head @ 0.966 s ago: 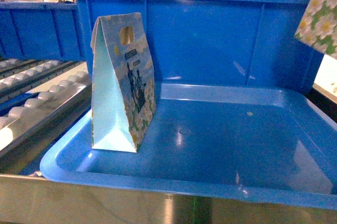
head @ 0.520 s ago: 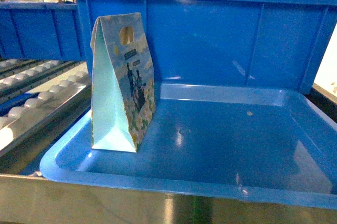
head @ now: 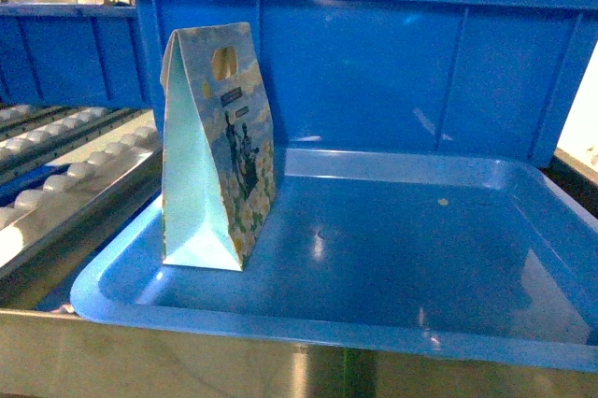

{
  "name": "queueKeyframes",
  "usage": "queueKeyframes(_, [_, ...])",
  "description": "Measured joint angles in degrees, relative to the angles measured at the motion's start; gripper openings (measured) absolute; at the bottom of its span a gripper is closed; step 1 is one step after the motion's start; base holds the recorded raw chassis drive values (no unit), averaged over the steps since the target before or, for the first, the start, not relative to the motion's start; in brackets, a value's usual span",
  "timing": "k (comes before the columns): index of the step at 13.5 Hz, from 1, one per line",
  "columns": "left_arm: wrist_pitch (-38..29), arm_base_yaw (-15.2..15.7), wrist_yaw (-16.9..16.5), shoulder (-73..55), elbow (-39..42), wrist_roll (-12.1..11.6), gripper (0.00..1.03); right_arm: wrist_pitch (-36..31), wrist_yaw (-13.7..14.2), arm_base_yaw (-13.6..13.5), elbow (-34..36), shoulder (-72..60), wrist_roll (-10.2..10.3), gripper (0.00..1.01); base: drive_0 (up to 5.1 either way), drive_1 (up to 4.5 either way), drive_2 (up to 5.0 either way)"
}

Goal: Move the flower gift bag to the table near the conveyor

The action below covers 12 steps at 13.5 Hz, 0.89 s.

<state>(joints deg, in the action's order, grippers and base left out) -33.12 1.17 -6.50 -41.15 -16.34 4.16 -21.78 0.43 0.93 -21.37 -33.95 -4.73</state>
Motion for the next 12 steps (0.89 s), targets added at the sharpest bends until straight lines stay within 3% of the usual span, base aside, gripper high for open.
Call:
queueKeyframes(4, [0.00, 0.00, 0.00, 0.00, 0.00, 0.00, 0.98, 1.75, -0.46, 0.48, 1.53, 4.20, 0.48, 0.02, 0.0, 0.00, 0.0])
queueKeyframes(7, [0.00, 0.00, 0.02, 0.00, 0.00, 0.00, 0.98, 3.19, 1.97, 1.31, 2.05, 4.83, 0.63, 0.02, 0.0, 0.00, 0.0])
queueKeyframes(9, [-0.07, 0.00, 0.02, 0.00, 0.00, 0.00, 0.98, 3.26, 1.99, 1.31, 2.16, 4.81, 0.63, 0.02, 0.0, 0.00, 0.0])
queueKeyframes(12, [-2.16, -3.80, 2.38, -3.13, -0.98, 0.02, 0.98, 3.26, 1.97, 1.31, 2.16, 4.81, 0.63, 0.02, 0.0, 0.00, 0.0])
